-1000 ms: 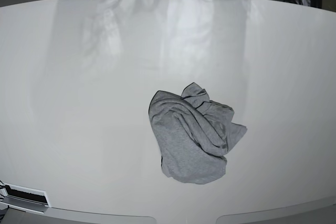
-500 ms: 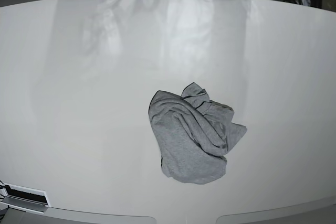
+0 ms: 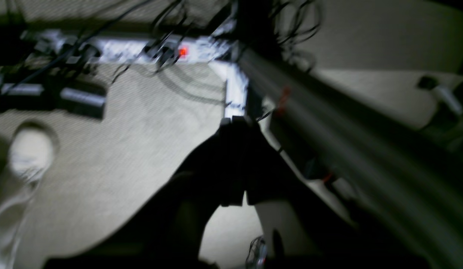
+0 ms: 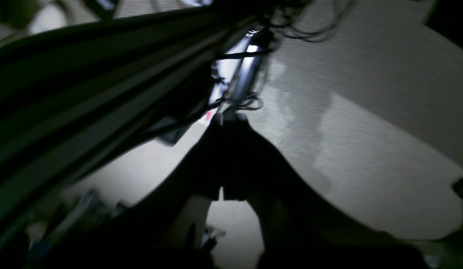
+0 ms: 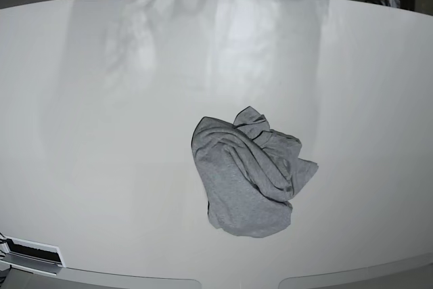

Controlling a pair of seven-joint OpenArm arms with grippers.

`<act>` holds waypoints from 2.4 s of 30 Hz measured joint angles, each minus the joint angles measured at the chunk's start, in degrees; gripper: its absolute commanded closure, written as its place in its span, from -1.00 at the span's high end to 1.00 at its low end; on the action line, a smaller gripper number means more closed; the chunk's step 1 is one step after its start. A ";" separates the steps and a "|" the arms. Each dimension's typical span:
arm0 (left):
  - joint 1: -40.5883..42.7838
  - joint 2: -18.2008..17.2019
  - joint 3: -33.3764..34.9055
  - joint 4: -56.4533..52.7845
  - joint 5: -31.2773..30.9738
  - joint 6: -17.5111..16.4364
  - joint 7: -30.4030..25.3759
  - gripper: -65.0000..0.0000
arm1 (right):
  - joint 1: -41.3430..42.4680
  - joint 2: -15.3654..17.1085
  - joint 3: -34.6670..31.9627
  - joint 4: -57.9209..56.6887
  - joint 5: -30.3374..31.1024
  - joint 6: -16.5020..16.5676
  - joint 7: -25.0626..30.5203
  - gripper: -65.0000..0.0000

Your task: Layout the t-shirt on the table in an organized manner, then fold the t-shirt properly

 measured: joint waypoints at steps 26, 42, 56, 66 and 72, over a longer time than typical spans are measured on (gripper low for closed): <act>41.18 -15.50 -14.34 59.39 -38.21 -11.65 29.70 -1.00 | -51.32 16.94 0.39 76.37 16.98 5.11 -24.30 -1.00; 47.15 -16.20 -43.45 89.02 -58.58 -24.11 37.38 -1.00 | -62.45 17.86 22.08 107.19 14.60 -2.38 -21.09 -1.00; 28.28 -23.15 -34.62 88.96 -55.17 -24.59 34.95 -1.00 | -39.26 17.46 22.01 107.19 32.74 10.73 -14.78 -1.00; 7.45 -26.82 -7.82 85.81 -25.00 -24.57 19.26 -1.00 | -39.10 16.13 19.04 107.19 31.95 11.74 -17.46 -1.00; -8.50 -27.61 11.96 68.87 -10.91 -22.93 13.16 -1.00 | -39.41 14.49 18.99 107.19 29.79 11.76 -17.27 -1.00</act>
